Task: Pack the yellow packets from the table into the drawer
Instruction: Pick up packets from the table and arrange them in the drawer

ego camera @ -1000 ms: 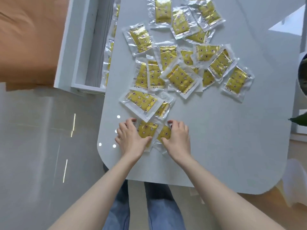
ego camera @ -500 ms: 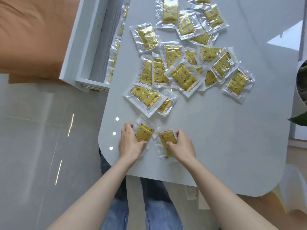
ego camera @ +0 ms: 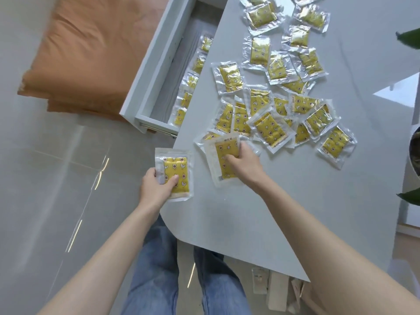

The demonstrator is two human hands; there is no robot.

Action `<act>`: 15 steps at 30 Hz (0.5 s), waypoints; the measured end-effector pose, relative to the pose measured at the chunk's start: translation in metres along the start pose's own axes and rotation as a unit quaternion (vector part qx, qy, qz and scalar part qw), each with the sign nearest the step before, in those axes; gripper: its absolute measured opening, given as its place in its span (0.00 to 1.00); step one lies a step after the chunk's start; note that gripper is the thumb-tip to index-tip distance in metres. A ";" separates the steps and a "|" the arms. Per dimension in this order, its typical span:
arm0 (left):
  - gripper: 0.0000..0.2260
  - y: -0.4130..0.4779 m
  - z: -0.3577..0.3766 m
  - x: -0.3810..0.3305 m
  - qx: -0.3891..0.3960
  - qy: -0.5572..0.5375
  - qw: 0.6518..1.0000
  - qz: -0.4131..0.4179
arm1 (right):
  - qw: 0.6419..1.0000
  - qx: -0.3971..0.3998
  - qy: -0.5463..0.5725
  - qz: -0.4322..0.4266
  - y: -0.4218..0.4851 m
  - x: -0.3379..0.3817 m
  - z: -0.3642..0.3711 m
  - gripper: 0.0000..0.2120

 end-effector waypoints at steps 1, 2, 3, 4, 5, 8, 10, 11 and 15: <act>0.09 0.005 -0.002 -0.003 -0.004 -0.016 1.000 0.000 | 1.000 0.004 -0.008 -0.007 0.013 0.006 0.004 0.11; 0.09 0.010 -0.003 -0.004 -0.007 -0.026 1.000 0.000 | 1.000 0.005 -0.024 -0.007 0.025 0.007 0.009 0.12; 0.09 0.013 -0.003 -0.006 -0.008 -0.034 0.999 -0.001 | 0.999 0.001 -0.053 -0.008 0.036 0.007 0.014 0.12; 0.10 0.017 -0.003 -0.008 -0.007 -0.040 0.999 -0.001 | 0.995 -0.009 -0.097 -0.008 0.044 0.006 0.016 0.12; 0.11 0.021 -0.003 -0.009 -0.006 -0.044 0.999 -0.001 | 0.989 -0.024 -0.145 -0.005 0.050 0.003 0.017 0.12; 0.12 0.028 -0.002 -0.014 -0.005 -0.051 0.999 0.002 | 0.977 -0.070 -0.201 0.023 0.053 -0.008 0.018 0.13; 0.12 0.030 -0.003 -0.019 -0.007 -0.055 0.998 0.003 | 0.974 -0.096 -0.203 0.018 0.046 -0.009 0.025 0.13; 0.12 0.031 -0.003 -0.020 -0.009 -0.057 0.998 0.004 | 0.972 -0.101 -0.214 0.010 0.041 -0.008 0.030 0.13; 0.11 0.033 -0.009 -0.023 -0.021 -0.053 0.998 0.010 | 0.970 -0.100 -0.222 0.000 0.024 -0.002 0.048 0.14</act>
Point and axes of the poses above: each hand's wrist, its own y-axis towards the middle knuckle, its own z-axis out of the palm, x = y × z, the point moved 10 cm from there along y, towards the middle knuckle, and after that the axes turned 12 degrees about -y, right-handed, at the moved point
